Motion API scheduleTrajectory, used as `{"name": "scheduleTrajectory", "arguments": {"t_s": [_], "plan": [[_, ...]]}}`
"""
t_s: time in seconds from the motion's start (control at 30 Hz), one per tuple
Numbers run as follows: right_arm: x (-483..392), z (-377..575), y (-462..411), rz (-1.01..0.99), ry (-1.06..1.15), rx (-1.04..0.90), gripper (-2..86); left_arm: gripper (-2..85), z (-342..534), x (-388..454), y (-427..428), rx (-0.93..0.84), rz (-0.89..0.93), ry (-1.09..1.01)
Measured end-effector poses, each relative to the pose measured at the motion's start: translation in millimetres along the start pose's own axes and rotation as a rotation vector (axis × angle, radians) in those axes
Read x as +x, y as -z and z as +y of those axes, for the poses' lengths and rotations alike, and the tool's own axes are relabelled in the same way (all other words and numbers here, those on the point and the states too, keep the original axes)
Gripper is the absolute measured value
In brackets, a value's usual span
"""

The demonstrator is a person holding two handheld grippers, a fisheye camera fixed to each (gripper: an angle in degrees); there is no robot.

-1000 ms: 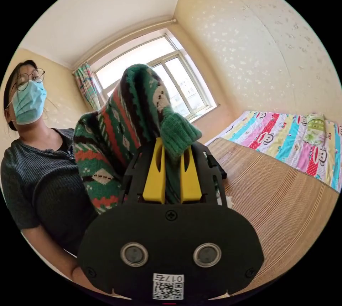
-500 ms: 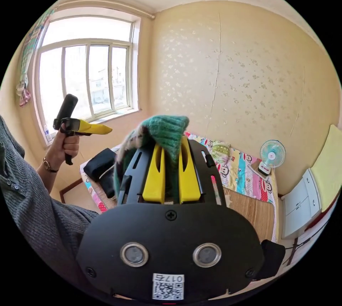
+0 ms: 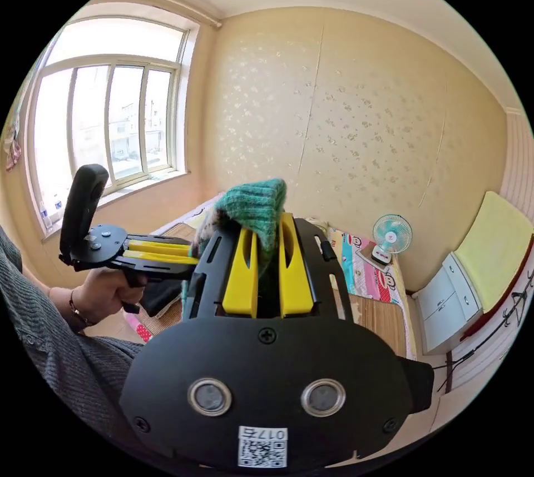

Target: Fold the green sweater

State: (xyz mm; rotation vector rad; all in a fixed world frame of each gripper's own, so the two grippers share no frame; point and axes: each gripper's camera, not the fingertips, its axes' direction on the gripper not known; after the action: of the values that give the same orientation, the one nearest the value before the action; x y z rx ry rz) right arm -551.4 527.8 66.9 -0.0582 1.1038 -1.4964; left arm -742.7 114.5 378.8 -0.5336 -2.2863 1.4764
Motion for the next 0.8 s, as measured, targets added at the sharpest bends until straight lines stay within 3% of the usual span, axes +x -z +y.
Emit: {"name": "scheduleTrajectory", "arguments": {"t_s": [0.1, 0.17, 0.27, 0.4, 0.6, 0.8], "plan": [[31, 12, 17, -0.097, -0.052, 0.033, 7.7, 3.8, -3, -19, 37, 0.189, 0.143, -0.010], [42, 21, 33, -0.255, 0.024, 0.103, 8.5, 3.4, -13, -42, 71, 0.347, 0.346, 0.005], [43, 37, 62, -0.462, 0.148, 0.251, 9.8, 3.4, -34, -43, 97, 0.423, 0.424, -0.037], [57, 74, 80, -0.593, 0.143, 0.302, 5.8, 3.6, -49, -31, 132, 0.512, 0.431, -0.085], [88, 153, 49, -0.679, -0.169, 0.162, 10.4, 4.1, -58, -27, 186, 0.629, 0.290, -0.073], [77, 174, 23, -0.675, -0.236, 0.074, 14.0, 4.1, -72, -36, 211, 0.709, 0.244, -0.069]]}}
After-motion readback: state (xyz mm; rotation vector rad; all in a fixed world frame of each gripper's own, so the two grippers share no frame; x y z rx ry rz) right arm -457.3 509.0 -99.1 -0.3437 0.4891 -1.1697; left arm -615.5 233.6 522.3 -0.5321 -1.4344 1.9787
